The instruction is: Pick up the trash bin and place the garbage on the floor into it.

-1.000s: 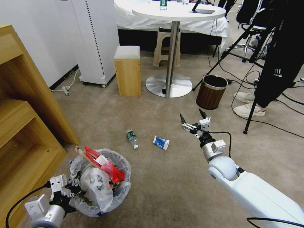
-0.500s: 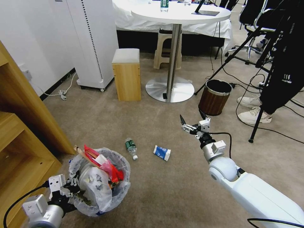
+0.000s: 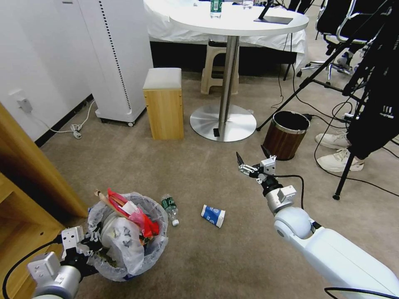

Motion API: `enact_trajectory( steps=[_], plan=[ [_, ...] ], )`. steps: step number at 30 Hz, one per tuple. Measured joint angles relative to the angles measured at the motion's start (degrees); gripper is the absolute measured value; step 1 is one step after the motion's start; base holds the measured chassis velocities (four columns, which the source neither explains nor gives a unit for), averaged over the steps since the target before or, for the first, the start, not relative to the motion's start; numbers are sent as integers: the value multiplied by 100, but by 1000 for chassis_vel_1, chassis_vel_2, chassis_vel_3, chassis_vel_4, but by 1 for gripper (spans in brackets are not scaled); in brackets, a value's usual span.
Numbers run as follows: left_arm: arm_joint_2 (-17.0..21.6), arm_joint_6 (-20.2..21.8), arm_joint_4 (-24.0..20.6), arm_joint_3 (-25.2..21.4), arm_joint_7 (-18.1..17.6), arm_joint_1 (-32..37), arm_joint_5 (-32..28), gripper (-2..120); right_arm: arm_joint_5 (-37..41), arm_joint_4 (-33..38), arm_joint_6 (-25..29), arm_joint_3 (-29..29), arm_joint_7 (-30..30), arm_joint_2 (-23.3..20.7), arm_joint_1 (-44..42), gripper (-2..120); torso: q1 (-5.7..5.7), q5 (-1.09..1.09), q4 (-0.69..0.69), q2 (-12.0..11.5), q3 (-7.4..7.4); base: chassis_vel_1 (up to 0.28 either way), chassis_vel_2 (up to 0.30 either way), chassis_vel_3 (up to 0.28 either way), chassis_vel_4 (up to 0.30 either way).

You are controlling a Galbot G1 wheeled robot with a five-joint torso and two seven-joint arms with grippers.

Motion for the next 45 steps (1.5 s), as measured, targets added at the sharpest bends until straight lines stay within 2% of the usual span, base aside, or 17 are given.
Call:
enact_trajectory(
  steps=[10,18,34,45],
  plan=[
    [-22,164,-43,-158,-241,49,-56,0,201,4,97,-159,-89,12,137,100,0,0,1,0,-1,-50,55,51,-46],
    [-156,395,-161,-290,-579,151,-79,0,255,-88,158,-297,-189,65,282,100,0,1,1,0,-1,0,0,0,0],
    [-421,487,-201,-417,-728,203,-51,0,204,-268,40,-444,-183,59,411,100,0,1,1,0,-1,0,0,0,0],
    [-413,562,-135,-516,-779,172,-122,0,155,-315,-9,-450,-133,42,380,100,0,1,1,0,0,0,0,0,0]
  ],
)
